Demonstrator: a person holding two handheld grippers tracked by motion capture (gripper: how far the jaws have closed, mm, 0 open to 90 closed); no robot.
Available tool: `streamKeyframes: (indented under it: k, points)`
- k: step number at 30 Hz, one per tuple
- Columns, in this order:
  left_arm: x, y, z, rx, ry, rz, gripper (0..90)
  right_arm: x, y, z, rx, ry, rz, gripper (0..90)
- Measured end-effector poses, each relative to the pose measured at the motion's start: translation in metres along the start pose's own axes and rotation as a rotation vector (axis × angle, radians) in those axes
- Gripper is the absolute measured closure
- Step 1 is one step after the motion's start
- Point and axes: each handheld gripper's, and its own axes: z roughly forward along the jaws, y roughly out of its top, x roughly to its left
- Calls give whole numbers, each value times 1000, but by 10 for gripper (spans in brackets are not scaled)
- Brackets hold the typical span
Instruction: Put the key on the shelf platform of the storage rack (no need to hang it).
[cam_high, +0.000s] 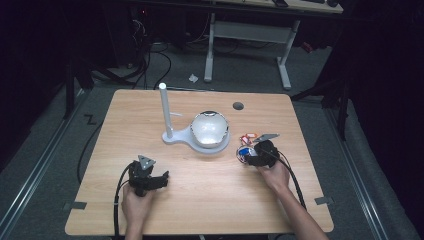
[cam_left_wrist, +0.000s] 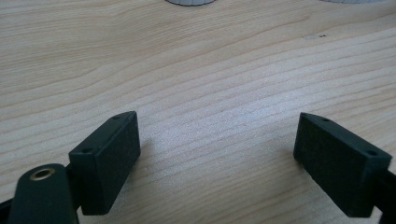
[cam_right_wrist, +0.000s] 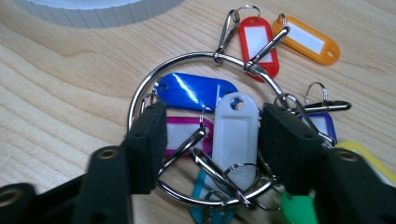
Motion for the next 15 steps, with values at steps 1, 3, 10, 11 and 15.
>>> streamKeyframes:
  k: [1, 3, 10, 11, 15]
  points:
    - [0, 0, 0, 0, 0, -1, 150, 0, 0, 0, -2, 3, -2, 503]
    - [0, 0, 0, 0, 0, 0, 150, 0, 0, -1, -6, 6, -8, 544]
    - [0, 0, 0, 0, 0, -1, 150, -3, -1, -3, -12, 25, -13, 690]
    - [0, 0, 0, 0, 0, -1, 150, -2, -1, -3, -15, 25, -19, 696]
    - [0, 0, 0, 0, 0, -1, 150, -2, -1, -7, -33, 36, -36, 809]
